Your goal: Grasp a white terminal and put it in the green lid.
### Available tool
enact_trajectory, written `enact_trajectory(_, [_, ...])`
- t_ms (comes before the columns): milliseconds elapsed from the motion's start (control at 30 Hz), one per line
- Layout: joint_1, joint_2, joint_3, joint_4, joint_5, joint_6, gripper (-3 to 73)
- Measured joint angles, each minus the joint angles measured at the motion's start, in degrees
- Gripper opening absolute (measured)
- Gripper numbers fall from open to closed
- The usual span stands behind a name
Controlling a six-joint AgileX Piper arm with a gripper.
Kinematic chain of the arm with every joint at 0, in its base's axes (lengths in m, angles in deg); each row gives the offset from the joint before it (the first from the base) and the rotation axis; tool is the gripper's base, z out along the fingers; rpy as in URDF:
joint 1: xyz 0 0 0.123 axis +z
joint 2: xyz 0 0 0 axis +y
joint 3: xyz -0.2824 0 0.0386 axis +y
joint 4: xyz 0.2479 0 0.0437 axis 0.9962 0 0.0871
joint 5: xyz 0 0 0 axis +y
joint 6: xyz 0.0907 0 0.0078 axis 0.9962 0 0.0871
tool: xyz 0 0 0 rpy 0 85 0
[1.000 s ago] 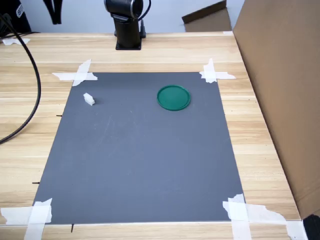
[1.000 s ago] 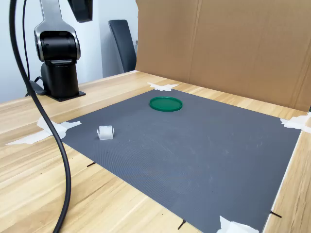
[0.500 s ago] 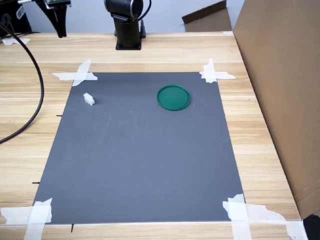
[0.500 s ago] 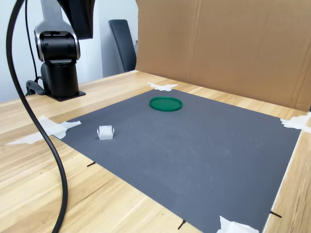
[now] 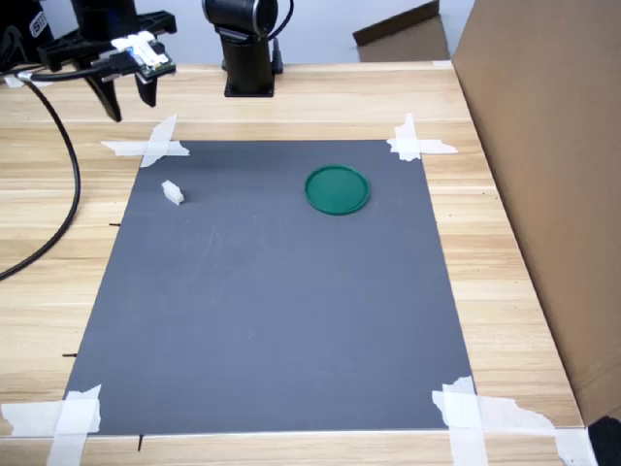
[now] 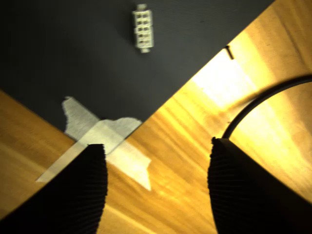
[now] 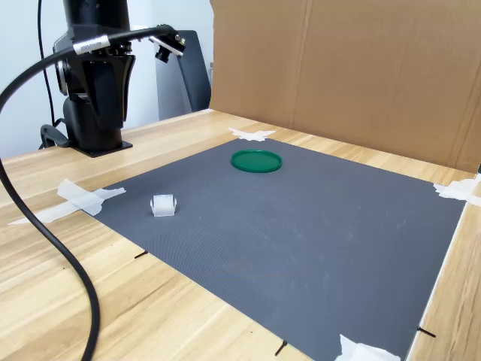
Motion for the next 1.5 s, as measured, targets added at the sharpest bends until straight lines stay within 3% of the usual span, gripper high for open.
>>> enact_trajectory(67, [0.0, 0.7, 0.0, 0.0, -2.5, -0.1, 55.0])
enact_trajectory(200, [0.0, 1.0, 0.0, 1.7, -3.5, -3.8, 62.3])
enact_trajectory(367, [0.0, 1.0, 0.0, 3.8, -3.6, -8.2, 63.2])
enact_trajectory(567, [0.0, 1.0, 0.0, 7.3, -3.8, -8.3, 63.2])
enact_trajectory(600, [0.0, 1.0, 0.1, 9.4, -5.5, -7.7, 63.3])
enact_trajectory(667, [0.0, 1.5, 0.7, 9.7, -7.4, -7.5, 63.3])
enact_trajectory(800, [1.5, 3.4, 1.6, 8.7, -9.3, -5.0, 63.3])
enact_trajectory(933, [6.8, 5.4, 1.8, 5.1, -10.5, 1.4, 63.3])
enact_trajectory(1033, [10.1, 5.9, 1.8, 2.3, -7.3, 6.5, 63.3])
enact_trajectory(1167, [9.9, 5.9, 1.8, 1.8, -8.7, 7.3, 62.8])
enact_trajectory(1300, [7.9, 5.9, 1.8, 2.8, -9.4, 2.4, 61.9])
enact_trajectory(1400, [3.8, 5.9, 4.1, 7.2, -11.4, -10.6, 61.8])
enact_trajectory(1500, [2.4, 6.0, 6.2, 10.4, -15.0, -14.8, 61.8])
